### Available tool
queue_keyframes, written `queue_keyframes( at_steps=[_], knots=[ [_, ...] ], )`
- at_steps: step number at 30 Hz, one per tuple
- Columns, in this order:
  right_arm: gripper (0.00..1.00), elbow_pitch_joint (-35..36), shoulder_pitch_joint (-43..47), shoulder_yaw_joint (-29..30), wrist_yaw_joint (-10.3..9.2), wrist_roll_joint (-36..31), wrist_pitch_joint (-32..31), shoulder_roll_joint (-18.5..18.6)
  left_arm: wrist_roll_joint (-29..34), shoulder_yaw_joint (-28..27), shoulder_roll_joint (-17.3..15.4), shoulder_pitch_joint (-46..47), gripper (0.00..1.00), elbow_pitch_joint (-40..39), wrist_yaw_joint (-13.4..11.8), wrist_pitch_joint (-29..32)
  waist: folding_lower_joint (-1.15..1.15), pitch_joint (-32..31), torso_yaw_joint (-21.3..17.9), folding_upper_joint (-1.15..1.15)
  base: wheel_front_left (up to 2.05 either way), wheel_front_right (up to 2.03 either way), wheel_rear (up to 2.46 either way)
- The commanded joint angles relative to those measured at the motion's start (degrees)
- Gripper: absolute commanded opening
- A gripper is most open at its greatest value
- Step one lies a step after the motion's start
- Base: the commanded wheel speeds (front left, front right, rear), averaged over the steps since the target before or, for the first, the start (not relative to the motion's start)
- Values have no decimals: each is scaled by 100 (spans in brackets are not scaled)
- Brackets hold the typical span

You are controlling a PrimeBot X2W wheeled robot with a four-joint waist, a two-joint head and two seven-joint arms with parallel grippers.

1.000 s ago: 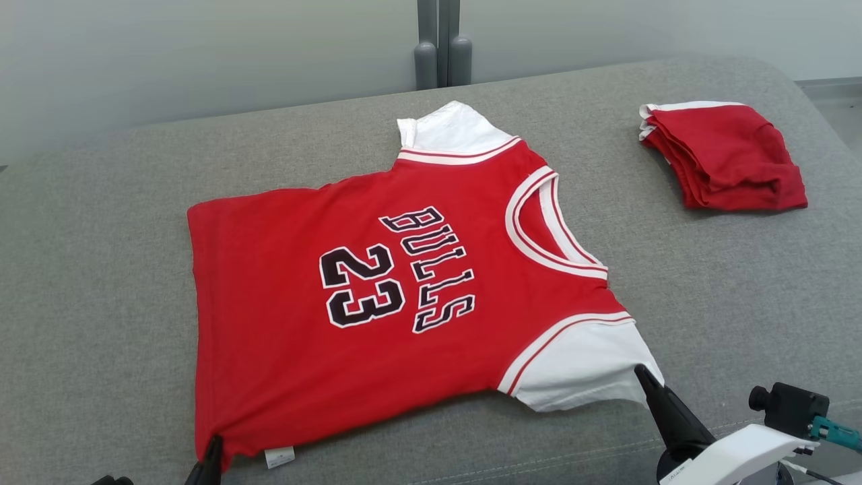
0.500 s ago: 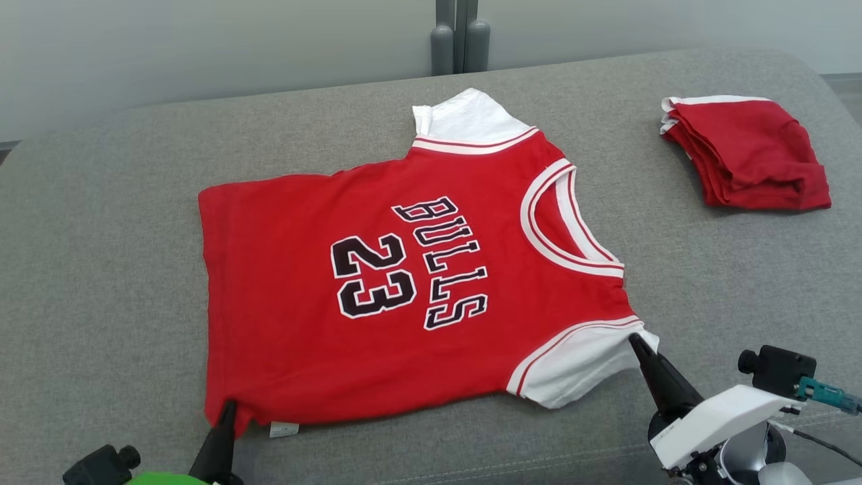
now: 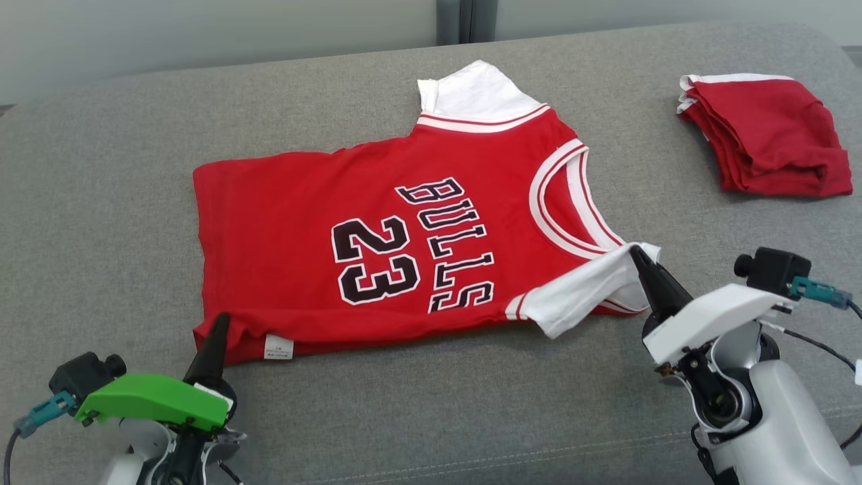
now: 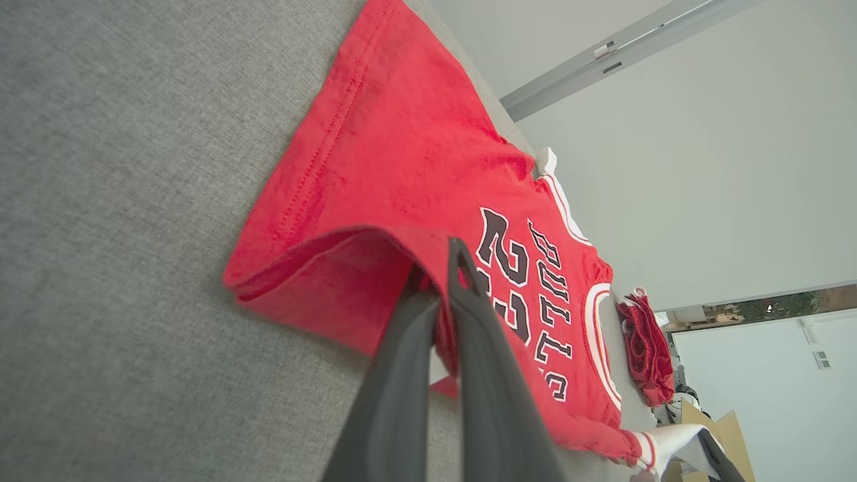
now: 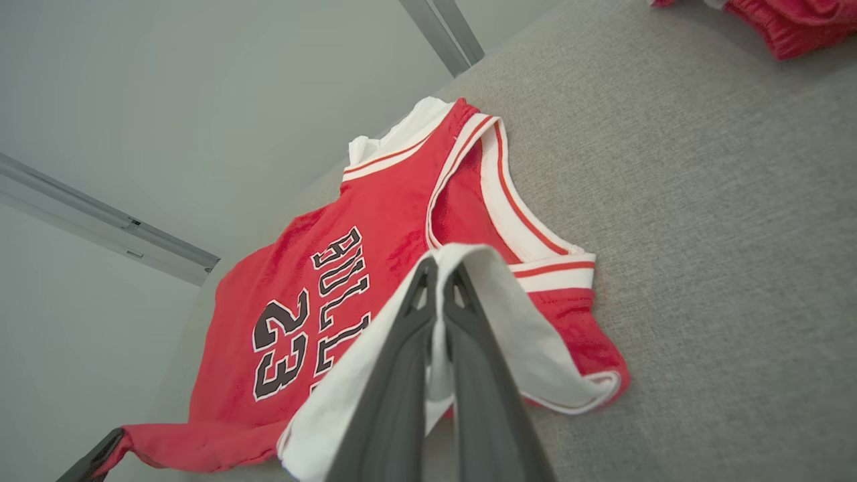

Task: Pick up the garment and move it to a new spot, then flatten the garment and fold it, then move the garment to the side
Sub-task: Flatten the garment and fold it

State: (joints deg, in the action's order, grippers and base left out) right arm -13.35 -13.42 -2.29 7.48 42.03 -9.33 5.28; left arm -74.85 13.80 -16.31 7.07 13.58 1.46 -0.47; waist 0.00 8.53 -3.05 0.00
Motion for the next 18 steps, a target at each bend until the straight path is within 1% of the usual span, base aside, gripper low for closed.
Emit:
queue_keyframes(
  at_steps=[1,5,13,18],
  knots=[
    [0,-153,-211,11,2,-53,-20,-11,18,-22,17,211,0,132,-65,21,0,98,13,0,0,0,0],
    [0,-682,-736,-4,2,-110,8,-48,43,-42,91,620,0,608,-150,-4,0,227,-4,0,0,0,0],
    [0,-1799,-1657,-34,2,-167,182,-108,119,23,242,1228,0,1344,-17,-27,0,432,2,0,0,0,0],
    [0,-2384,-2121,-238,2,-200,188,-122,182,40,289,1489,0,1707,29,-71,0,507,32,0,0,0,0]
  ],
)
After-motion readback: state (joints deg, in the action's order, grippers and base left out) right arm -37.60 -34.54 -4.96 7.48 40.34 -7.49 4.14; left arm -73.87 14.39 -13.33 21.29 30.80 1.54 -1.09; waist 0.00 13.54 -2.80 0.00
